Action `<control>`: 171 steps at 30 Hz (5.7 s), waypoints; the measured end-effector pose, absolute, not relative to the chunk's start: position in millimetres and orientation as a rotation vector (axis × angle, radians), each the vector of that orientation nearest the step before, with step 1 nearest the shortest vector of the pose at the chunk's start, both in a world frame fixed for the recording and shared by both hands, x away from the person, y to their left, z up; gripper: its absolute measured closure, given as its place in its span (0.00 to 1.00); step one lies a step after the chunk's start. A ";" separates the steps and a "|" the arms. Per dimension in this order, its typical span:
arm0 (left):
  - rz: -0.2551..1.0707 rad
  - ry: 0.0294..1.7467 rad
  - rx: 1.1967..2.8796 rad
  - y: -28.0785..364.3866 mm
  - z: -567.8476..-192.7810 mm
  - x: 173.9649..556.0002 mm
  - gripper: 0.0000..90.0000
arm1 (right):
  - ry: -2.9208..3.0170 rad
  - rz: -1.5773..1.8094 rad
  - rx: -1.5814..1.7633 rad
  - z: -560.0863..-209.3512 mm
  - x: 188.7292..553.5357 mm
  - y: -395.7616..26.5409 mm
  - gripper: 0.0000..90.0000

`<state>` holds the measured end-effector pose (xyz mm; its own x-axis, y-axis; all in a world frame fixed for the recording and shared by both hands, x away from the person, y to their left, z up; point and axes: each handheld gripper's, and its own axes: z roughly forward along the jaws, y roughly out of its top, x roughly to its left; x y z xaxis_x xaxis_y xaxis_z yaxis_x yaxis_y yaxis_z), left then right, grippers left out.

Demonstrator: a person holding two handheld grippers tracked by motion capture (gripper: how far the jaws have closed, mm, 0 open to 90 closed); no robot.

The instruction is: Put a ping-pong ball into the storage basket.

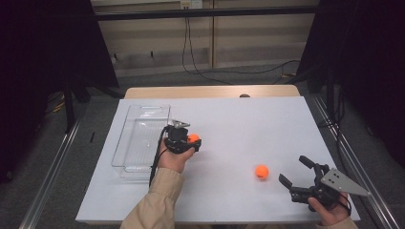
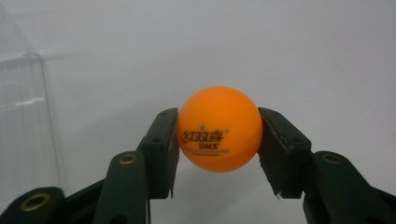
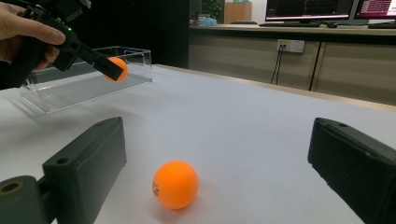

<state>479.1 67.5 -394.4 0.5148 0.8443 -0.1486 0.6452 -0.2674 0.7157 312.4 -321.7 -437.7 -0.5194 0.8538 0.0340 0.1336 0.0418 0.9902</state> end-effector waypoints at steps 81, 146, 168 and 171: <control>0.324 1.186 2.074 99.5 -351.8 482.2 0.57 | 1.720 1.534 1.006 -437.0 312.7 -320.9 0.05; 0.356 1.219 2.070 135.0 -334.9 483.5 0.57 | 1.721 1.531 1.007 -436.3 312.2 -321.0 0.05; 0.378 1.247 2.036 149.5 -331.2 484.2 0.57 | 1.718 1.528 0.999 -436.1 312.1 -322.7 0.05; 0.376 1.262 2.024 150.8 -332.8 484.5 0.57 | 1.720 1.527 0.999 -436.0 311.8 -323.0 0.05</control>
<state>484.5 150.8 -332.8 0.4804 0.8689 -0.1196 0.6620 -0.2697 0.6993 311.8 -323.0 -436.0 -0.5189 0.8542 0.0316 0.1326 0.0439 0.9902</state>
